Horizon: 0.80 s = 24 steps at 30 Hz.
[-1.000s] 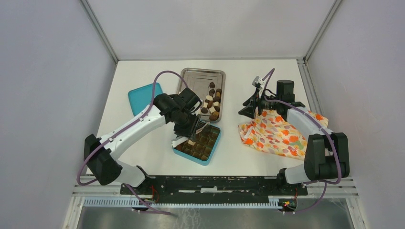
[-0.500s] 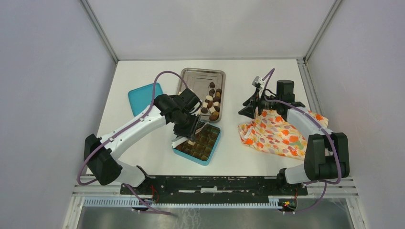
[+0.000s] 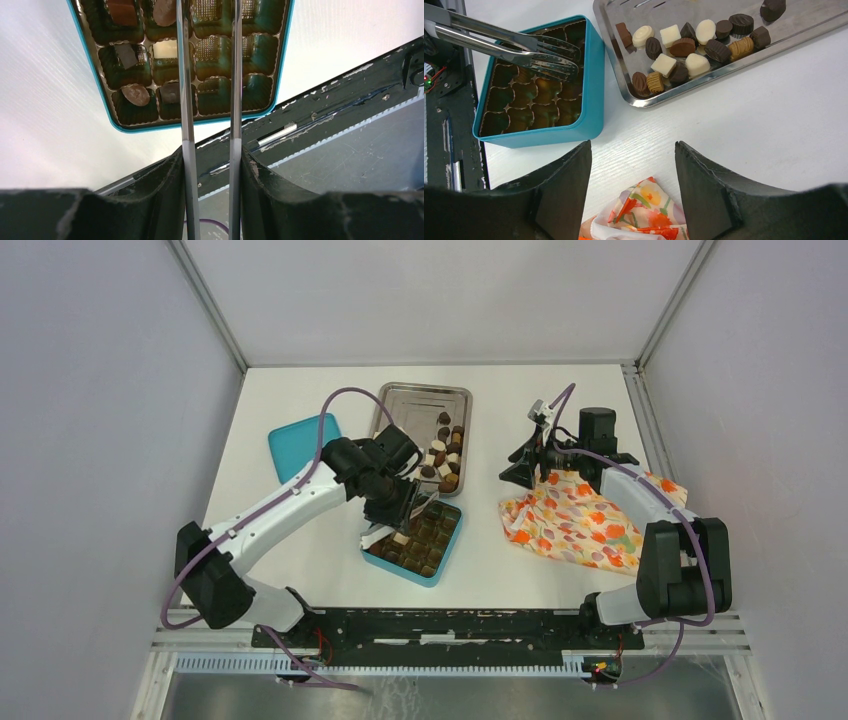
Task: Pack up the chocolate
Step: Pick up the fake chocolate from the plate.
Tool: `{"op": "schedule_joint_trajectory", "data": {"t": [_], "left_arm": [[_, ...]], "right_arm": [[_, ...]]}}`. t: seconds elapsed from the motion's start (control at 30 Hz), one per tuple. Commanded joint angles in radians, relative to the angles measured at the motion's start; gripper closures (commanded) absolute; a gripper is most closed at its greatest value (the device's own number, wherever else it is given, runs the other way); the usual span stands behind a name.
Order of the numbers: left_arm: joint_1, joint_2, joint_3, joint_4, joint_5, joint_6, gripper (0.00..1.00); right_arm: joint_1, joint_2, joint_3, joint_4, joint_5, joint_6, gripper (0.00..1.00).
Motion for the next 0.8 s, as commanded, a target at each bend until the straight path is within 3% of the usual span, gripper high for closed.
{"op": "schedule_joint_trajectory", "data": {"t": [0.0, 0.43, 0.77], "left_arm": [[-0.001, -0.059, 0.061, 0.063, -0.034, -0.022, 0.57], [0.118, -0.068, 0.091, 0.164, -0.100, -0.053, 0.58], [0.260, 0.094, 0.174, 0.241, -0.171, -0.041, 0.58]], "right_arm": [[-0.004, -0.025, -0.007, 0.036, -0.021, 0.000, 0.33], [-0.003, -0.032, -0.009, 0.038, -0.020, 0.001, 0.32], [-0.004, -0.038, -0.013, 0.042, -0.019, 0.000, 0.33]]}}
